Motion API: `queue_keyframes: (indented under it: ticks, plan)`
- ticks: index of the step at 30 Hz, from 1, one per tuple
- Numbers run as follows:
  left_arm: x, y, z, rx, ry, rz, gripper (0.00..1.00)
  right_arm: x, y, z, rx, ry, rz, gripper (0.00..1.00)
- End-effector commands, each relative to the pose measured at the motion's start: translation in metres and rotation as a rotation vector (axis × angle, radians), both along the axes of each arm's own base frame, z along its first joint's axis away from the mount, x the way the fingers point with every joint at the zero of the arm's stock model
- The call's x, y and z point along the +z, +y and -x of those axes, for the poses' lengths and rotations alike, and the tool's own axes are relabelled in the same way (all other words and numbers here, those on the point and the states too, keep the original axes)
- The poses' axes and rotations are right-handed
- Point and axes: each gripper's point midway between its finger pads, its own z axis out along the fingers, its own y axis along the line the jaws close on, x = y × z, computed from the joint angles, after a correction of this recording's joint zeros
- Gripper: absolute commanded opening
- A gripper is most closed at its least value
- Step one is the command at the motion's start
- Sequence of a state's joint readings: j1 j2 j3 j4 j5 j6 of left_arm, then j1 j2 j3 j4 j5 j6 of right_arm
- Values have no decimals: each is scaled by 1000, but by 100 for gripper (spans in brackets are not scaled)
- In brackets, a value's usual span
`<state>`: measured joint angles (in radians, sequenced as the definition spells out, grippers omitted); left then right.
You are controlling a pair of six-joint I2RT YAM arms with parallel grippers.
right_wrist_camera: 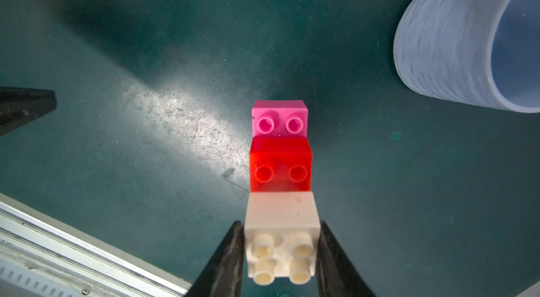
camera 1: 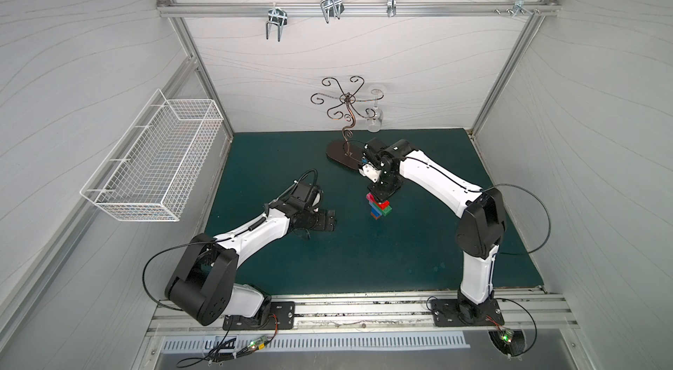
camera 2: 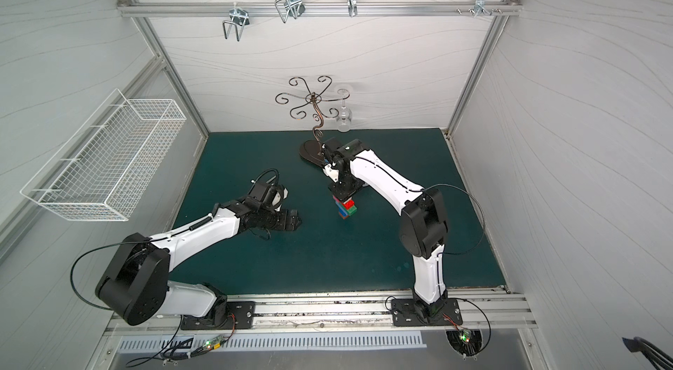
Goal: Assemble a spoon with lego
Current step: Assemble the lego brick with the lego brick.
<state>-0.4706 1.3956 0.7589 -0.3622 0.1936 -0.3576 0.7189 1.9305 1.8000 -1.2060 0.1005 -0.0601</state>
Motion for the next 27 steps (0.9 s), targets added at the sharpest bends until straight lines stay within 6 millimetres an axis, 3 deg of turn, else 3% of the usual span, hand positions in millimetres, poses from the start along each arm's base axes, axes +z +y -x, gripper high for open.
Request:
queue_keyframes:
  ticks: [1, 9, 27]
  plan:
    - [18, -5, -11, -9, -52, 6, 100, 14, -2, -2, -7, -23, -11, 41]
    - [18, -5, -11, -10, -51, 6, 100, 14, -3, -4, -15, -24, -17, 36]
    - [20, -2, -10, -8, -58, -5, 100, -23, -8, 6, 18, 76, 102, 30]
